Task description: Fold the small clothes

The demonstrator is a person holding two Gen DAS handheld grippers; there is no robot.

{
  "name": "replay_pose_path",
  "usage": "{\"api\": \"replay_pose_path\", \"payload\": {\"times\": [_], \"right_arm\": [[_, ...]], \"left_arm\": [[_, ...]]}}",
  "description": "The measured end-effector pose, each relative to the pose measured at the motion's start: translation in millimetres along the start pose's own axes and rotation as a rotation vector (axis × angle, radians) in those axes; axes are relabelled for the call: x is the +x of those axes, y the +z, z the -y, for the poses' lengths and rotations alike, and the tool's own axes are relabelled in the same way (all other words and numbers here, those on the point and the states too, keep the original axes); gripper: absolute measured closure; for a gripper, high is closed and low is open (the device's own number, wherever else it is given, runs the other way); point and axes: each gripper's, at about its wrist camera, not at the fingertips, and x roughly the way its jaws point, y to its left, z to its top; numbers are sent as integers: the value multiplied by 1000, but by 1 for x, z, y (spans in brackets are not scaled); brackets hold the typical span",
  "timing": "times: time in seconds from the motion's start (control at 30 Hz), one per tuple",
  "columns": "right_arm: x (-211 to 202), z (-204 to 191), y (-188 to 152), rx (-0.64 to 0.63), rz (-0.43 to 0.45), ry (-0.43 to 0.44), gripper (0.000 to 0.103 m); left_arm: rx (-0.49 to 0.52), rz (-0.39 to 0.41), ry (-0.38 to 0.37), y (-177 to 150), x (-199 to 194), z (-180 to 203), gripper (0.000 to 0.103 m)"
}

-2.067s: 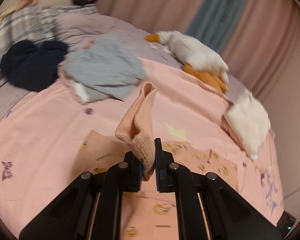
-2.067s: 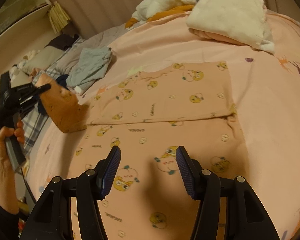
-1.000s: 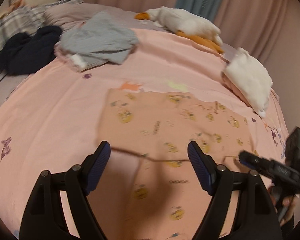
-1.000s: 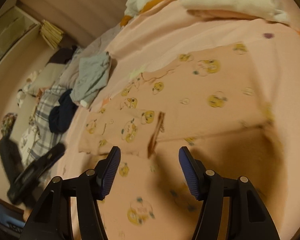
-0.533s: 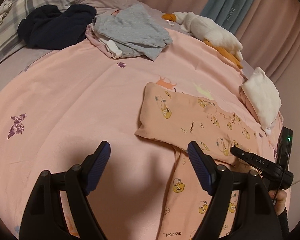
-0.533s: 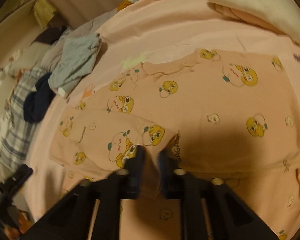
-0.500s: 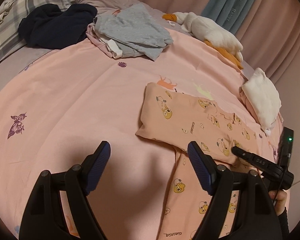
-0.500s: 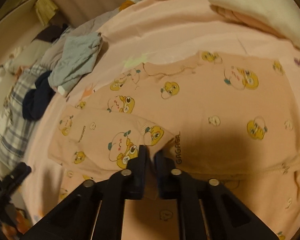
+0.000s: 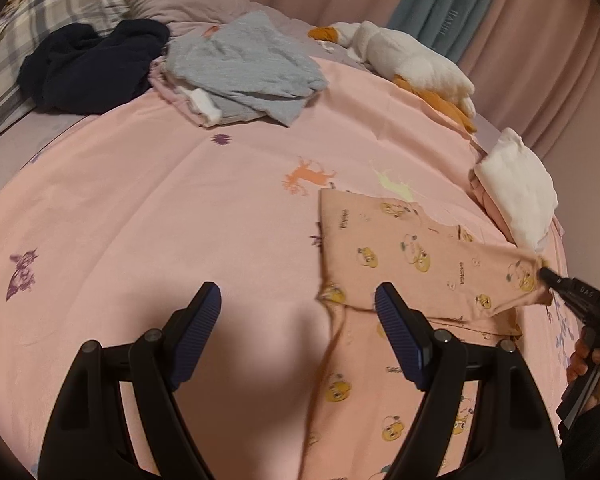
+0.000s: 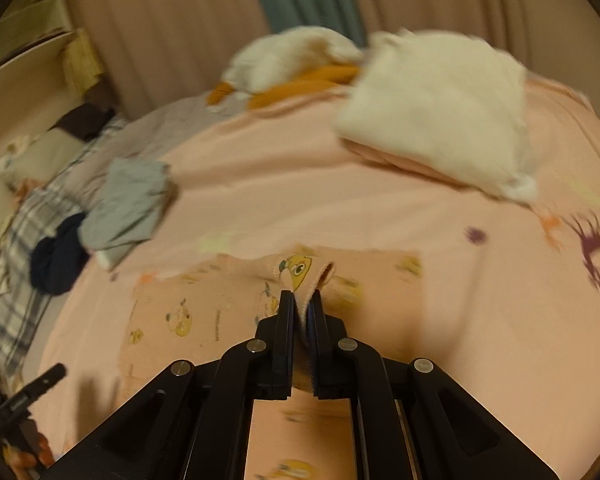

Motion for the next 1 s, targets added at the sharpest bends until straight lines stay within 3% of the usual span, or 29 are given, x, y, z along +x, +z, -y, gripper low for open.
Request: {"api": "replay_pose_path", "payload": {"times": [0.23,0.37,0.43,0.5,0.6,0.67,0.8,1.0], "right_arm": [[29,24,-11,35,-96,-136,95],[9,27,-12,25,-27,-109,95],[2,21,-15,-8,-18,-31,95],[5,14,-19,-46,-43,15,95],[24,-3,-29,-109,-92,8,95],[36,-6,-37,-128,-135,-10,95],[49,-4,-51,-153,-198,-51,95],[40,-3,-59,-157,-196,-53,95]], "left_arm": [[109,-44,-26,8,31,39,24],[182,-59,-38,7,46,56,26],[215,-59,-41,6,52,64,31],[237,-69,-53,5,61,70,43],[260,-93,-38,1,76,76,59],[267,-115,-26,-2,85,76,63],[284,-154,3,-14,100,71,63],[327,-152,29,-23,94,75,61]]}}
